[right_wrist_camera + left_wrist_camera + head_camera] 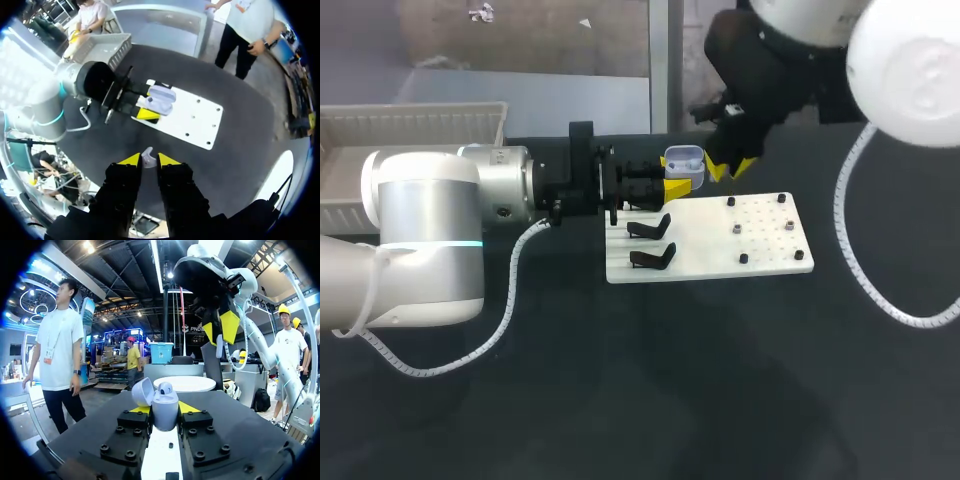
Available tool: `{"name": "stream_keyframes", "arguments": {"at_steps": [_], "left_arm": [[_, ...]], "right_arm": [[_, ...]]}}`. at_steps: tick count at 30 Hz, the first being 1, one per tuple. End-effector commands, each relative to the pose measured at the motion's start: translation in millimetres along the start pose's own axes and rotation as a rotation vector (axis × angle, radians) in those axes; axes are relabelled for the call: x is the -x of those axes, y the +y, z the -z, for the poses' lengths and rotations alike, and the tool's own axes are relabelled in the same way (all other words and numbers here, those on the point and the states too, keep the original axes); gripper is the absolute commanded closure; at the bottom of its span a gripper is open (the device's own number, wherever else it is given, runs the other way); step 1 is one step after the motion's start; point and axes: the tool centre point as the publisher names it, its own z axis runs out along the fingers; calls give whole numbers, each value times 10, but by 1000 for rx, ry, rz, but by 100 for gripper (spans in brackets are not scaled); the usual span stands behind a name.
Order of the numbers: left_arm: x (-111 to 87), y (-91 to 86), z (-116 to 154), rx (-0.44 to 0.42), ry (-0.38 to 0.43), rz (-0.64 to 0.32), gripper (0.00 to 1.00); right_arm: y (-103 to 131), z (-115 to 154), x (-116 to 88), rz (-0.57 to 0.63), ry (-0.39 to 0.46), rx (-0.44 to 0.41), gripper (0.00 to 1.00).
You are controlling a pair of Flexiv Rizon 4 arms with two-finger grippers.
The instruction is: Pick up each earbud case from the left stands, insert the matching earbuds, close the lid, and place the case in the box.
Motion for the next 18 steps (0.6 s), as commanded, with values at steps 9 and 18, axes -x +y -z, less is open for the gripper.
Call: {"name": "stream_keyframes", "arguments": {"at_steps": [9,18], "left_arm": [[-5,-5,1,4,-3,-2,100],[-5,-5,1,4,-3,-2,100]], "right_arm": [[101,7,219,61,63,-6,100],[101,7,219,61,63,-6,100]]}}
